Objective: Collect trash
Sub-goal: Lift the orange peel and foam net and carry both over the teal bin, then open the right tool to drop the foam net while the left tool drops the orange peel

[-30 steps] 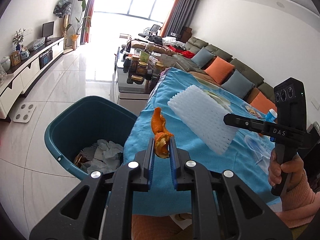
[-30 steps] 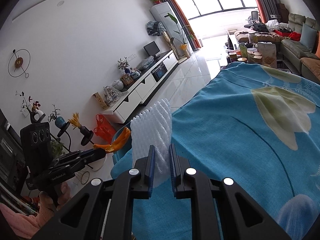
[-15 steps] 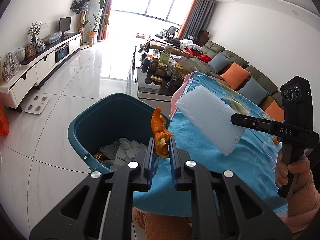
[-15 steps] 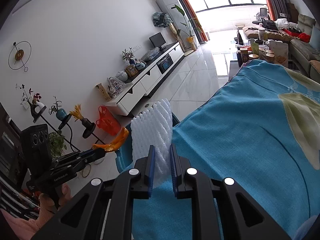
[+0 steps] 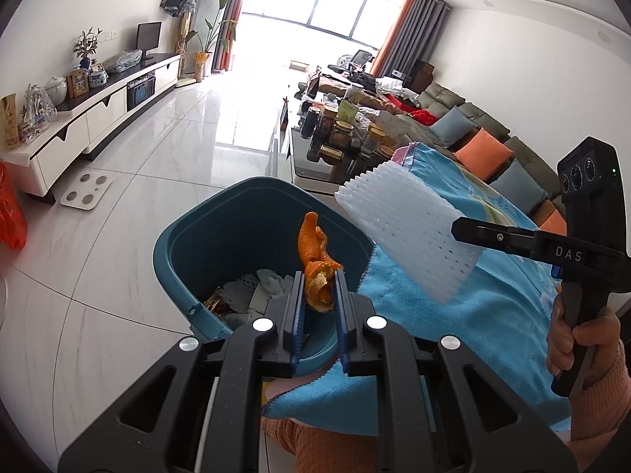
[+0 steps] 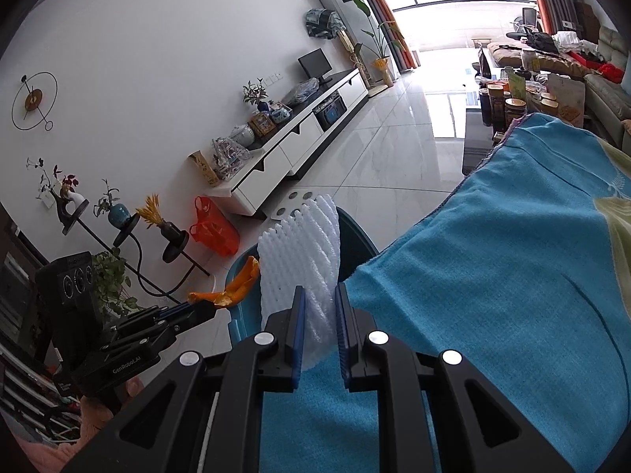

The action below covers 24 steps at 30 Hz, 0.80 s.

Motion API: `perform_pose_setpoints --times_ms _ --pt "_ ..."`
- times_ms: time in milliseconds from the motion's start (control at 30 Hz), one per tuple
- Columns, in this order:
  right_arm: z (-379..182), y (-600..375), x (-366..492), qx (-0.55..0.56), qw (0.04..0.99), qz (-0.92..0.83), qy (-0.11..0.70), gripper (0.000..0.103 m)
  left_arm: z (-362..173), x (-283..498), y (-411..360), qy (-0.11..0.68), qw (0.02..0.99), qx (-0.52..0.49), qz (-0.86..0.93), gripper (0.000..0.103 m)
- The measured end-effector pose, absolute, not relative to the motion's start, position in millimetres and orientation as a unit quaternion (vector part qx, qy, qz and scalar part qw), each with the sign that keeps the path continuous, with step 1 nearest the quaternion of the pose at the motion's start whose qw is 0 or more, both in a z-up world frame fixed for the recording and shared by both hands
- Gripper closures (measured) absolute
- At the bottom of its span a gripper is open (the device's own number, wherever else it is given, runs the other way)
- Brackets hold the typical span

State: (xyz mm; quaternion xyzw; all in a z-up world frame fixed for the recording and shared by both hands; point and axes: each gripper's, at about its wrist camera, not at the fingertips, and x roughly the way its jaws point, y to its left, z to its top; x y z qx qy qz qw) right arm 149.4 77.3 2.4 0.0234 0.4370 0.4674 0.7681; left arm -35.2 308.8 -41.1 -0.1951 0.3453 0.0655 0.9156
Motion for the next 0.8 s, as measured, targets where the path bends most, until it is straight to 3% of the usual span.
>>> perform_pose_setpoints --times_ms 600,800 --pt "-23.2 126.1 166.3 0.02 0.751 0.452 0.481 0.087 -74.9 -0.4 324.5 0.372 0.897 -0.219 0.098 0.088" --pt "-31.5 142.2 169.6 0.015 0.745 0.451 0.491 0.077 -85.3 13.9 329.1 0.377 0.89 -0.232 0.108 0.088"
